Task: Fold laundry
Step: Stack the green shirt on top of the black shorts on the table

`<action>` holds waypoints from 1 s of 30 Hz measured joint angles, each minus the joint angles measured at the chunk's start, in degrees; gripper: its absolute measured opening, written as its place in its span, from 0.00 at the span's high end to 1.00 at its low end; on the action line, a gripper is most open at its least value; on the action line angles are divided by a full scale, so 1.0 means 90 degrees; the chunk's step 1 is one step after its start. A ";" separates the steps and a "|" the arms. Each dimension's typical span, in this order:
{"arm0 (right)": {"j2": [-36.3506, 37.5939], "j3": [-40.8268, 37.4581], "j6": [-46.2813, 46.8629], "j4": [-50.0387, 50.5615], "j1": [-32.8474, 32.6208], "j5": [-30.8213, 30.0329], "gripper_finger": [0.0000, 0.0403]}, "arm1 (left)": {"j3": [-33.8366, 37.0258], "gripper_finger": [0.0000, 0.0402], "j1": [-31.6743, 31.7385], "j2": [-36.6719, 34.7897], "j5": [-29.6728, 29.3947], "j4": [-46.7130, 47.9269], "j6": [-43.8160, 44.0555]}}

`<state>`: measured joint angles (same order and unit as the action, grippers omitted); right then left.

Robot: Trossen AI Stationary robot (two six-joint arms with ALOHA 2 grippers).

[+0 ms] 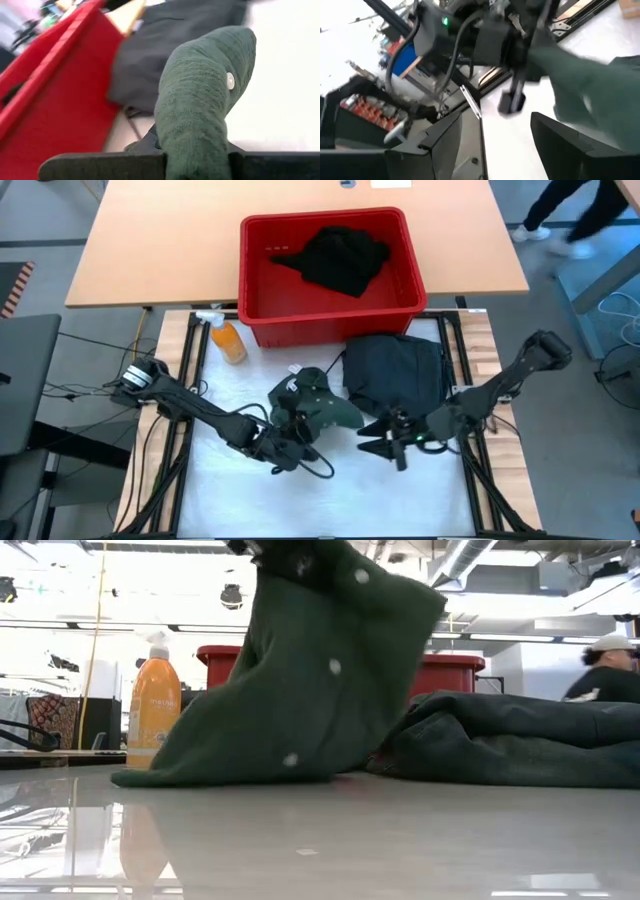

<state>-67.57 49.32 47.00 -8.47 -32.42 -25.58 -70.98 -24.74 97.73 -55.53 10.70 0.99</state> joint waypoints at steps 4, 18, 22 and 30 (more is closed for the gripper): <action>0.0656 0.0000 -0.0026 0.0631 -0.0092 0.0002 0.34 | 0.0000 0.99 0.0129 -0.0466 -0.0673 0.0302 0.0654; 0.2338 0.0000 0.0776 0.2787 -0.0113 0.0002 0.34 | 0.0000 0.99 0.1291 -0.1158 -0.1097 0.0133 0.3571; 0.2590 0.0000 0.0778 0.2755 -0.0179 0.0002 0.34 | 0.0000 0.99 0.1472 -0.1158 -0.1522 -0.0903 0.3353; 0.3116 0.0000 0.0565 0.2730 -0.0243 0.0002 0.34 | -0.0570 0.99 0.2000 0.0103 -0.0427 -0.3606 0.1064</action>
<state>-39.52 49.32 52.09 16.10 -34.61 -25.56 -76.11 -6.74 98.66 -59.37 -21.75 10.57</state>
